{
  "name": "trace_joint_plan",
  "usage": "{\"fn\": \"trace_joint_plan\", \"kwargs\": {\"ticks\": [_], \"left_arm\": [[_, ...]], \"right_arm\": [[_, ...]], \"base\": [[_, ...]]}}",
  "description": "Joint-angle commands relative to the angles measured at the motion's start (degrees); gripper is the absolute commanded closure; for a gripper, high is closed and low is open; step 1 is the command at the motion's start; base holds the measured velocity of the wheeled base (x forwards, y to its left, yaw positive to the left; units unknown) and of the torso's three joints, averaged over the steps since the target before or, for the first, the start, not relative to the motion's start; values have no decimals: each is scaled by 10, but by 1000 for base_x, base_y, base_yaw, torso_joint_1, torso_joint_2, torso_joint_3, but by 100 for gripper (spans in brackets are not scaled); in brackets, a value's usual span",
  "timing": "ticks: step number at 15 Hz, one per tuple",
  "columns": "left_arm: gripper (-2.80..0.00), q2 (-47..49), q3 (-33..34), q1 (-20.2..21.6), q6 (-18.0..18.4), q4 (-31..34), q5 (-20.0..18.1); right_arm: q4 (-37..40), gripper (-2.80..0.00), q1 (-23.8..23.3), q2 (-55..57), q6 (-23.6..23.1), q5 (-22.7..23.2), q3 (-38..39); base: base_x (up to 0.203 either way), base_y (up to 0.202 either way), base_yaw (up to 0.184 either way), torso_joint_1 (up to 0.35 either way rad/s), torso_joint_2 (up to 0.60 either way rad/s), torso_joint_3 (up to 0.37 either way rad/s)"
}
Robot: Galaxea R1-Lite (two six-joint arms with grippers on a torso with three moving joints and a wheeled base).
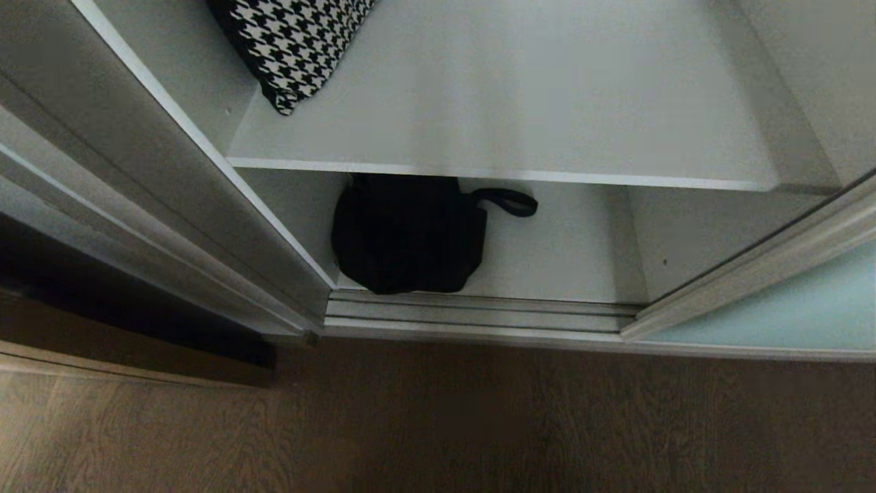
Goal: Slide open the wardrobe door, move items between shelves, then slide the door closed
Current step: Place the bag on the higher shelf
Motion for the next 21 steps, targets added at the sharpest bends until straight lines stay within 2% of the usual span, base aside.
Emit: {"fn": "trace_joint_plan", "kwargs": {"ticks": [1,21], "left_arm": [[0,2,0,0,0,0,0],[0,2,1,0,0,-6,0]], "right_arm": [[0,0,0,0,0,0,0],[0,0,0,0,0,0,0]], "base": [[0,0,0,-3,7,-203],[0,0,0,2,3,-197]]}}
